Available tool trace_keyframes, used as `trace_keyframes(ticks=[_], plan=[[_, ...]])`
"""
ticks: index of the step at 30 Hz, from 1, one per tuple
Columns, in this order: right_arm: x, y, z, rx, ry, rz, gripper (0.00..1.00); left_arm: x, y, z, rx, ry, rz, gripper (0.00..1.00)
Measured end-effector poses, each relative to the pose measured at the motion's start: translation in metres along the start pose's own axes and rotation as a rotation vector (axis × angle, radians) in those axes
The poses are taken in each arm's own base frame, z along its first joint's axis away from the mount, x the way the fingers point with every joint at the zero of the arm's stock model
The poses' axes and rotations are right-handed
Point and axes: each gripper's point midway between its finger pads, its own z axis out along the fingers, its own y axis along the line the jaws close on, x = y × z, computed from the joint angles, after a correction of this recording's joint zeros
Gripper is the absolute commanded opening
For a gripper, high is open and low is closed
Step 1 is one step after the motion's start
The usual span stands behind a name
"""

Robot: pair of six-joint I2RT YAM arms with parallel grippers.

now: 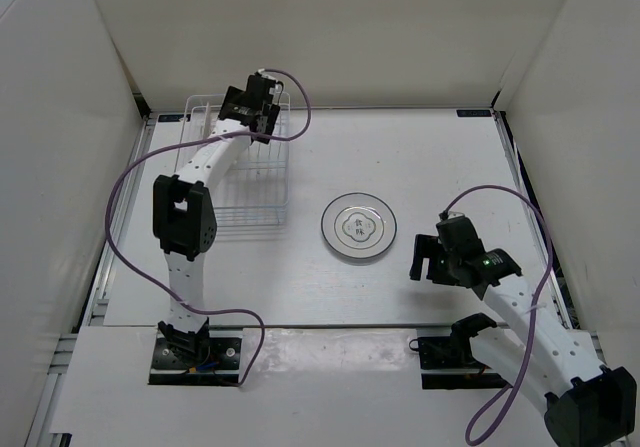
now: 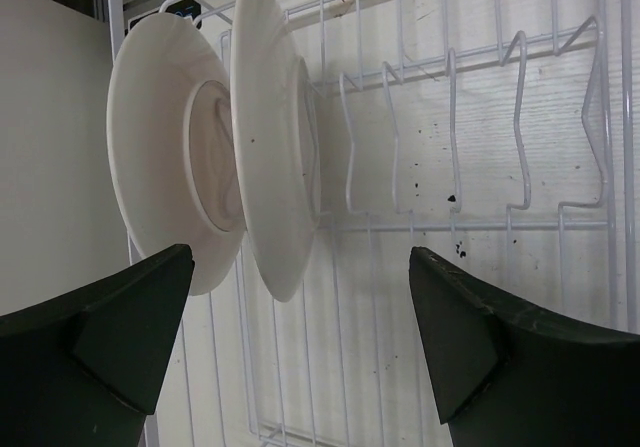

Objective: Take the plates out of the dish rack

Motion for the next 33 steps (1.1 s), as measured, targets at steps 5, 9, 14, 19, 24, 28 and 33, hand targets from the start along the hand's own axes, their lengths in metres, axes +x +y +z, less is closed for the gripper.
trace_keyframes(ticks=[5, 9, 14, 19, 24, 28, 33], plan=[[0.001, 0.001, 0.0, -0.003, 0.005, 0.0, 0.9, 0.0, 0.007, 0.004, -0.008, -0.004, -0.033, 1.0], [0.001, 0.001, 0.0, -0.005, 0.008, -0.001, 0.9, 0.003, 0.008, 0.012, 0.013, 0.002, -0.079, 0.85], [0.002, 0.001, 0.001, -0.006, 0.012, -0.008, 0.9, 0.017, 0.001, 0.034, 0.042, 0.045, -0.101, 0.66], [0.002, 0.001, 0.001, -0.008, 0.017, -0.012, 0.9, 0.036, -0.008, 0.052, 0.049, 0.1, -0.089, 0.5], [0.003, 0.001, 0.002, -0.005, 0.025, -0.016, 0.9, 0.038, 0.001, 0.056, 0.025, 0.106, -0.102, 0.34], [0.003, 0.001, 0.002, -0.007, 0.026, -0.016, 0.9, 0.036, -0.009, 0.055, 0.074, 0.09, -0.116, 0.19], [0.004, 0.002, 0.003, -0.01, 0.033, -0.016, 0.9, 0.034, -0.013, 0.048, 0.102, 0.056, -0.146, 0.11]])
